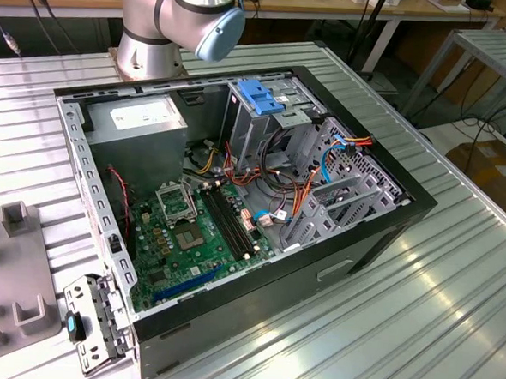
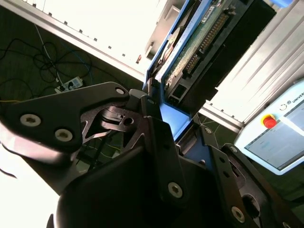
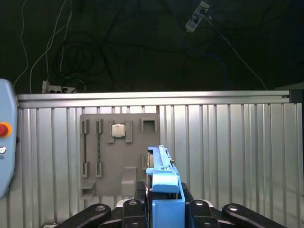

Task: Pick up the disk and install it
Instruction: 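Pick up the disk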

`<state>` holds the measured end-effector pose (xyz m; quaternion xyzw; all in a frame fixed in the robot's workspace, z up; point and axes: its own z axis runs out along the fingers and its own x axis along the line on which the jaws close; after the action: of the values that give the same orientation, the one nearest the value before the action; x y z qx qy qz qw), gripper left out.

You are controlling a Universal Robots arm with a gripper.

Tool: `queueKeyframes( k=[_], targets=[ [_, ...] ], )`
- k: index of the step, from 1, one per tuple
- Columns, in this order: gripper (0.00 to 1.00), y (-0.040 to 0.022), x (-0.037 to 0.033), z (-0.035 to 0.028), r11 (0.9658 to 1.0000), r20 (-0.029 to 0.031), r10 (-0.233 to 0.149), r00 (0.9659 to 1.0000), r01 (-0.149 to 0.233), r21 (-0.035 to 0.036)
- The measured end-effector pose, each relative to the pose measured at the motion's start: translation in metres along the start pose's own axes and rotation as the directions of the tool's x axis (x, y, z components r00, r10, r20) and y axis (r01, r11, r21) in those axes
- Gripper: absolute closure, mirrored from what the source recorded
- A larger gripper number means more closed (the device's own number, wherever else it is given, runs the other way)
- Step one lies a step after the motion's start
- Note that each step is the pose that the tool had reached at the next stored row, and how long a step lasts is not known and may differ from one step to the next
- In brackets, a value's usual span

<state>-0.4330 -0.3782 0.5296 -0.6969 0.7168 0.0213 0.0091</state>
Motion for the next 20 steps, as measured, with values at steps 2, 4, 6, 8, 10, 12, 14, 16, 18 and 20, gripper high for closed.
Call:
queueKeyframes(
  k=[2,4,6,8,10,12,14,16,18,20],
  targets=[
    [0.63,-0.0031,0.0001,-0.0001,1.0000,-0.0001,0.000,1.0000,0.000,-0.0001],
    [0.63,-0.0050,0.0001,-0.0001,1.0000,-0.0001,0.000,1.0000,0.000,-0.0001],
    [0.63,-0.0068,0.0001,-0.0002,1.0000,-0.0001,0.000,1.0000,0.000,-0.0001],
    [0.63,-0.0083,0.0002,-0.0002,1.0000,-0.0001,0.000,1.0000,0.000,-0.0001],
    [0.63,-0.0103,0.0004,-0.0002,1.0000,-0.0001,0.000,1.0000,0.000,-0.0001],
    [0.63,-0.0113,0.0005,-0.0002,1.0000,0.0000,0.000,1.0000,0.000,0.0000],
    [0.63,-0.0128,0.0008,-0.0002,1.0000,0.0000,0.000,1.0000,0.000,0.0000],
    [0.63,-0.0144,0.0011,-0.0003,1.0000,-0.0001,0.000,1.0000,0.000,-0.0001],
    [0.63,-0.0157,0.0011,-0.0004,1.0000,-0.0001,0.000,1.0000,0.000,-0.0001],
    [0.63,-0.0173,0.0011,-0.0004,1.0000,-0.0001,0.000,1.0000,0.000,-0.0001]
  ],
)
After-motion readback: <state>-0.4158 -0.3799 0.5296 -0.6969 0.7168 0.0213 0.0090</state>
